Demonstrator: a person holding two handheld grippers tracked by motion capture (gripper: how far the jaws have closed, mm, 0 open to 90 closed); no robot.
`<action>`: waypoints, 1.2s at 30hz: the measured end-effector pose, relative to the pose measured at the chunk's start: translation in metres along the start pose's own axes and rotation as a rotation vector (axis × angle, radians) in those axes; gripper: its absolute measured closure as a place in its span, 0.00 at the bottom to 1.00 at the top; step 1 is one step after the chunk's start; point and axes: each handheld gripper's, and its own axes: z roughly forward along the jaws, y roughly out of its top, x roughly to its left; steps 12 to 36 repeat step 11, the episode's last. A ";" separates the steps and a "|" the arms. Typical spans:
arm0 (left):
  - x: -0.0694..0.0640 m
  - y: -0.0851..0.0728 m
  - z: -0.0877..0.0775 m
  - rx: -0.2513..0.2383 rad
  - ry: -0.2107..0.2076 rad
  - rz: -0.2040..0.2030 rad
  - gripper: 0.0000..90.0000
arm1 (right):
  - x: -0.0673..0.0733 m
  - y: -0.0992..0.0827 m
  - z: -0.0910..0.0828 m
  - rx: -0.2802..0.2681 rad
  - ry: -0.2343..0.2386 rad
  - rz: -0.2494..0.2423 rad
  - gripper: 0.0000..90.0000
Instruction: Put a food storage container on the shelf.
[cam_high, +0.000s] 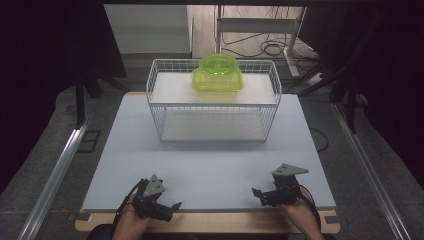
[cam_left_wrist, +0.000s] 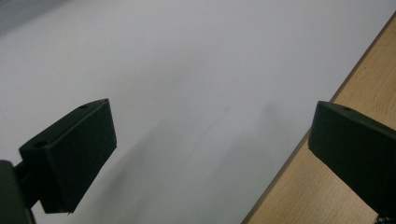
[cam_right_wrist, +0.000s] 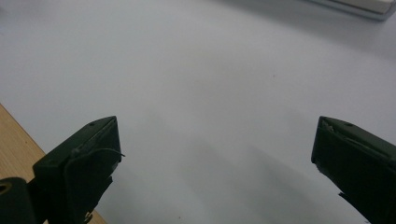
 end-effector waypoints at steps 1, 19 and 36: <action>0.000 0.000 0.000 0.000 0.000 0.000 0.01 | 0.000 -0.001 0.001 0.002 0.003 0.003 0.02; 0.000 0.000 0.000 0.003 0.004 0.004 0.01 | 0.000 -0.005 0.005 0.019 0.010 0.013 0.01; 0.000 0.000 0.000 0.003 0.004 0.004 0.01 | 0.000 -0.005 0.005 0.019 0.010 0.013 0.01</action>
